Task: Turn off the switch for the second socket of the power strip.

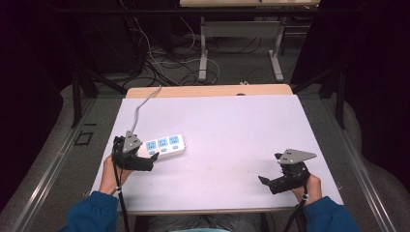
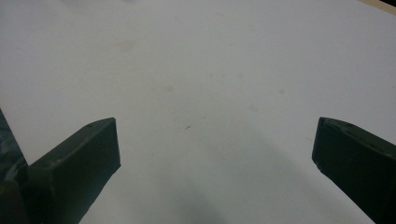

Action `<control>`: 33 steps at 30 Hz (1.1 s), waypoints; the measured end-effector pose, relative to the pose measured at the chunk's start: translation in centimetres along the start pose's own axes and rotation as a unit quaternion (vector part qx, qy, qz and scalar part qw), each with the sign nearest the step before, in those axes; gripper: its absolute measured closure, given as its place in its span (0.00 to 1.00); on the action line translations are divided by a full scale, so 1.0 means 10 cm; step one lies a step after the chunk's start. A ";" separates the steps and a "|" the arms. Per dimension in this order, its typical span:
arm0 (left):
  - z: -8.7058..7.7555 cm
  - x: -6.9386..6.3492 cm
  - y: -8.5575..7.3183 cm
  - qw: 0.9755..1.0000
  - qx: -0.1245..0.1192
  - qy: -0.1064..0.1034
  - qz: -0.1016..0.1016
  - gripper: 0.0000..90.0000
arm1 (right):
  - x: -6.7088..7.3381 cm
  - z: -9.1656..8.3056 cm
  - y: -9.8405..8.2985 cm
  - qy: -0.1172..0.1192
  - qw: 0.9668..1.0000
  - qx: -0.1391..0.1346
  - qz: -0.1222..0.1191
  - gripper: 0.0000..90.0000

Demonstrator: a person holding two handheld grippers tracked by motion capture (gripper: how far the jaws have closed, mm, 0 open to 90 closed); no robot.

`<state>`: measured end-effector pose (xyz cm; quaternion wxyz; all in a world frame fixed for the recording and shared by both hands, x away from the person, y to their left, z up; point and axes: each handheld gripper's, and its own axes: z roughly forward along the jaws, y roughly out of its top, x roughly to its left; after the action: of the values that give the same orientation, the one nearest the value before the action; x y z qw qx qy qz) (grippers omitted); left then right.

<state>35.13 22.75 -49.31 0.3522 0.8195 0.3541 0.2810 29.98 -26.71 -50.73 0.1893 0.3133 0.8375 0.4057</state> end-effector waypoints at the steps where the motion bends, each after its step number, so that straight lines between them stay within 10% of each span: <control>1: 0.01 0.00 0.00 1.000 0.002 -0.001 -0.002 0.00 | 0.00 0.00 0.00 0.000 1.000 0.000 0.001 0.00; 33: 0.35 0.17 0.08 1.000 0.026 0.000 -0.015 0.00 | 0.01 0.01 0.00 -0.002 1.000 0.007 0.004 0.00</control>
<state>38.93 22.39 -50.38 0.3350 0.8231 0.3734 0.2662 29.95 -26.60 -50.78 0.1873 0.3185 0.8387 0.4001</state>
